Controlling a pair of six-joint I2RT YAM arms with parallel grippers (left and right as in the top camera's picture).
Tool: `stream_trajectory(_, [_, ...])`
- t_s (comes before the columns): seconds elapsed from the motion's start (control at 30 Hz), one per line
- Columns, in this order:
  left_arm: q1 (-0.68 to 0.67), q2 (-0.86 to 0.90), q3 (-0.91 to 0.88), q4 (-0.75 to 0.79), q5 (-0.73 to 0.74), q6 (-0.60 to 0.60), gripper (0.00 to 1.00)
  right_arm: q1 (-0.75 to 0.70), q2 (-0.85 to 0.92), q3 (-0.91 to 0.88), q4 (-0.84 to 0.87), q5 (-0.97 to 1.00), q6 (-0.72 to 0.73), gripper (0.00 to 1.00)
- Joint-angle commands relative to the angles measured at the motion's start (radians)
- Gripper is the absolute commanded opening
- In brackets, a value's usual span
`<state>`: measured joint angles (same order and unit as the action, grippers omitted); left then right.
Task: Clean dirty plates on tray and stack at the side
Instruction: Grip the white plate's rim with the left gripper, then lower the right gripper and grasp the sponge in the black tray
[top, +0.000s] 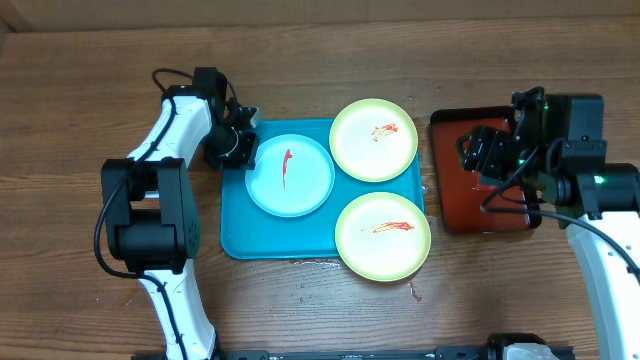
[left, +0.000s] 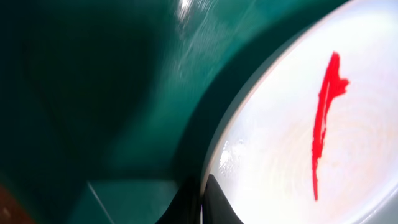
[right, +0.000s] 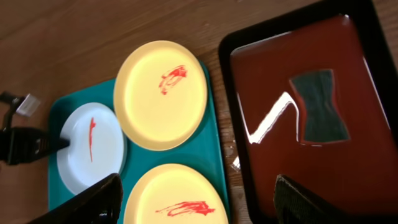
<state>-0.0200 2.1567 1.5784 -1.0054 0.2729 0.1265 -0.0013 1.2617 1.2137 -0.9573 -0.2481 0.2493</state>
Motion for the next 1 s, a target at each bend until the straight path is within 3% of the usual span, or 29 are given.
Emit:
stream_trajectory(0.0, [-0.001, 0.014, 0.014, -0.039, 0.016, -0.241, 0.04, -0.006, 0.05, 0.024, 0.017, 0.104, 0.072, 0.79])
stream_trajectory(0.27, [-0.001, 0.014, 0.014, -0.06, 0.015, -0.255, 0.04, -0.006, 0.255, 0.056, 0.022, 0.218, 0.047, 0.79])
stream_trajectory(0.47, [-0.001, 0.014, 0.014, -0.05, 0.004, -0.253, 0.04, -0.011, 0.367, 0.134, 0.015, 0.293, -0.117, 0.77])
stream_trajectory(0.83, [0.0, 0.014, 0.014, -0.008, 0.005, -0.155, 0.04, -0.105, 0.397, 0.138, 0.035, 0.245, -0.328, 0.52])
stream_trajectory(0.97, [0.0, 0.014, 0.014, -0.003, 0.005, -0.129, 0.04, -0.106, 0.439, 0.135, 0.036, 0.234, -0.337, 0.44])
